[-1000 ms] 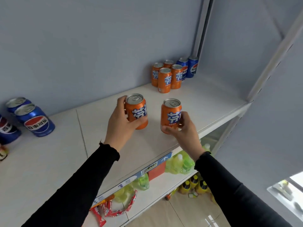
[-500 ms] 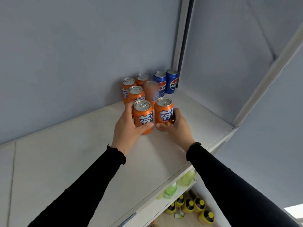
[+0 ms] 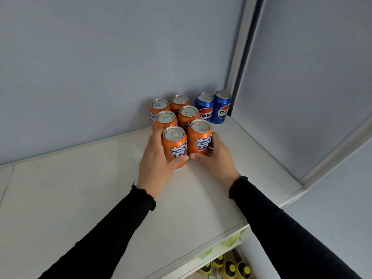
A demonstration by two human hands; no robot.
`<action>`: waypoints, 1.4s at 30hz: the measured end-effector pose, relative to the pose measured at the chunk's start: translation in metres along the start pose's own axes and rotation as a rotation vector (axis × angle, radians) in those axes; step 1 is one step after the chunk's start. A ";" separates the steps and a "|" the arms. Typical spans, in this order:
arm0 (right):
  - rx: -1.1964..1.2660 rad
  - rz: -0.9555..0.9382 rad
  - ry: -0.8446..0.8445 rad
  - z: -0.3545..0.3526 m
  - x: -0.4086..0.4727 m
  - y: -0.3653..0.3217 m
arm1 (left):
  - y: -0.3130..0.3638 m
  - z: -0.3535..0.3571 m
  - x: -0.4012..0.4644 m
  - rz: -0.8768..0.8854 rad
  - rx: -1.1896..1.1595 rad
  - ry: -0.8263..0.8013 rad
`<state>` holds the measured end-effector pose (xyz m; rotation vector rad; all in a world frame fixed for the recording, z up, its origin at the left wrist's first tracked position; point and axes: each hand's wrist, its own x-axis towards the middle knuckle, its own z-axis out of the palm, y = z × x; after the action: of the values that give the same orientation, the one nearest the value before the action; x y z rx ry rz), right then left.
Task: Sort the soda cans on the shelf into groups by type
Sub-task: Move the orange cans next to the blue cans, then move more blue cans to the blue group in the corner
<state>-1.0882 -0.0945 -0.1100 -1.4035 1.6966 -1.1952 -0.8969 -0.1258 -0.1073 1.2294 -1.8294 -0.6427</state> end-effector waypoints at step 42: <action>-0.304 -0.632 -0.424 0.290 -0.239 -0.168 | -0.066 -0.370 -0.315 -0.331 0.661 0.264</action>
<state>-0.7075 0.0603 -0.0892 -2.3047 1.1980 -0.8579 -0.4918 0.1483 -0.0704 1.9720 -1.6724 -0.0142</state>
